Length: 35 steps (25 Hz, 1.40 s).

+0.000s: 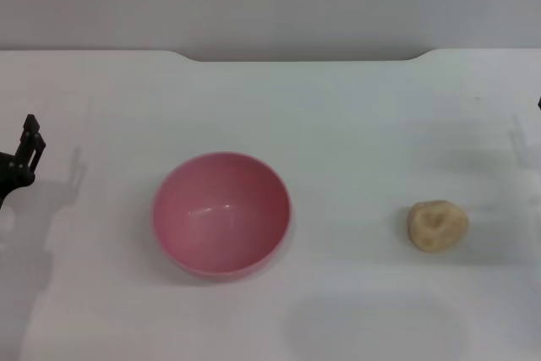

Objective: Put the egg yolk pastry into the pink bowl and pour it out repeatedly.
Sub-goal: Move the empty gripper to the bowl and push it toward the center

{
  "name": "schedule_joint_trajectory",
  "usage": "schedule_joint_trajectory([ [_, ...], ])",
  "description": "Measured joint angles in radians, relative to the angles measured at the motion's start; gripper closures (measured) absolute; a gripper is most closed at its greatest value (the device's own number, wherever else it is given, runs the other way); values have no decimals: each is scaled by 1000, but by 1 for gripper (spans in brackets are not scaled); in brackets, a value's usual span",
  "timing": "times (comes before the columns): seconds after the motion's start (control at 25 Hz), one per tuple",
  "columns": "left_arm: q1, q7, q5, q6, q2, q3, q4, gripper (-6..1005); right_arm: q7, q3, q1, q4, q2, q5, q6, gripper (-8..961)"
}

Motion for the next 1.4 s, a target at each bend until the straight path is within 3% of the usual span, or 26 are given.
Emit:
schedule_joint_trajectory([
  [0.36,-13,8,1,-32,0,0,12,320,0,0,0,-3,0,0,0,419],
  [0.56,-28,-92,7,-33,4,9,28,315,0,0,0,-6,-1,0,0,418],
  [0.68,-49,-303,28,-83,10,36,110,313,0,0,1,-7,-1,1,0,418],
  [0.76,-61,-574,71,-147,14,104,239,316,0,0,1,-8,-1,1,-1,418],
  [0.84,-65,-803,111,-220,17,210,383,319,0,0,2,-8,-1,1,-3,418],
  [0.88,-62,-1002,155,-326,24,336,539,319,0,0,4,-7,0,1,-2,418],
  [1.0,-60,-1200,235,-444,49,463,683,319,0,0,6,-7,0,1,0,418],
  [1.16,-75,-1659,558,-522,138,666,934,320,0,0,8,-7,0,1,1,419],
  [1.24,-87,-1893,770,-480,166,690,1054,320,0,0,12,-7,0,1,1,419],
  [1.32,-108,-2174,1065,-376,179,677,1204,320,0,0,15,-5,0,-2,1,419],
  [1.4,-130,-2355,1314,-237,166,638,1338,320,0,0,17,-6,0,-4,1,419],
])
